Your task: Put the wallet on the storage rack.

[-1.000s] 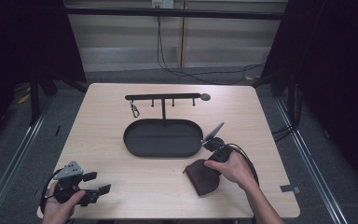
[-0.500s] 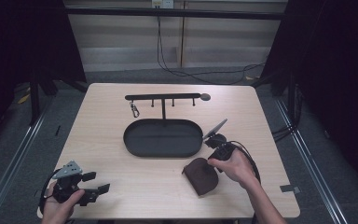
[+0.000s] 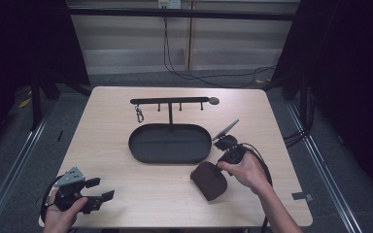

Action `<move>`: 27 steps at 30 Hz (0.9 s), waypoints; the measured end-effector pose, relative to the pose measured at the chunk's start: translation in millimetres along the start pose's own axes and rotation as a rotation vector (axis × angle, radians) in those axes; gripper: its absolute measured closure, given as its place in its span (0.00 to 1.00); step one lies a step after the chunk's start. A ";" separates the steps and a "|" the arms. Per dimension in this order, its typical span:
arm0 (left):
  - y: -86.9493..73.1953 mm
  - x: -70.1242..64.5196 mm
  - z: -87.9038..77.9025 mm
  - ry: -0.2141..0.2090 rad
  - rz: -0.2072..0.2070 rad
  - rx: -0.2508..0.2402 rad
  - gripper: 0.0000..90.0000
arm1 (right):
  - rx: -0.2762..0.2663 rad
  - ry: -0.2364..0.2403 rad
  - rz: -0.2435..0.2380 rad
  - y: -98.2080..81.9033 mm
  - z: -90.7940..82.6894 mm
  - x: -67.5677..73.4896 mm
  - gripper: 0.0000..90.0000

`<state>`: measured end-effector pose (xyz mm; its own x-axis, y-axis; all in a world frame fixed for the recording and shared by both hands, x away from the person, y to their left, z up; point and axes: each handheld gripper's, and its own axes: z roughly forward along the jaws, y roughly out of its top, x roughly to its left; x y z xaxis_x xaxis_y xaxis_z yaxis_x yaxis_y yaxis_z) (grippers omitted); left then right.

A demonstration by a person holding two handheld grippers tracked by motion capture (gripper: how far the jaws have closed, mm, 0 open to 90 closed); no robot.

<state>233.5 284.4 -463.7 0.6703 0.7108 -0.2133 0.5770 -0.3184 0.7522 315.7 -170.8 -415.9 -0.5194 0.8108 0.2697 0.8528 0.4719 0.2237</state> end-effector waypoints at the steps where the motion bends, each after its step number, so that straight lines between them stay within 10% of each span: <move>1: 0.2 -0.1 0.2 0.001 0.006 0.005 0.25 | 0.002 -0.002 -0.003 0.3 -1.7 0.2 0.91; 27: 0.4 0.5 -0.7 -0.003 0.009 0.004 0.24 | 0.024 -0.067 0.031 7.7 -32.2 1.7 0.93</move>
<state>233.7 285.1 -463.1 0.6768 0.7059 -0.2089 0.5728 -0.3267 0.7518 319.6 -177.0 -383.6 -0.4890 0.8459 0.2131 0.8697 0.4540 0.1938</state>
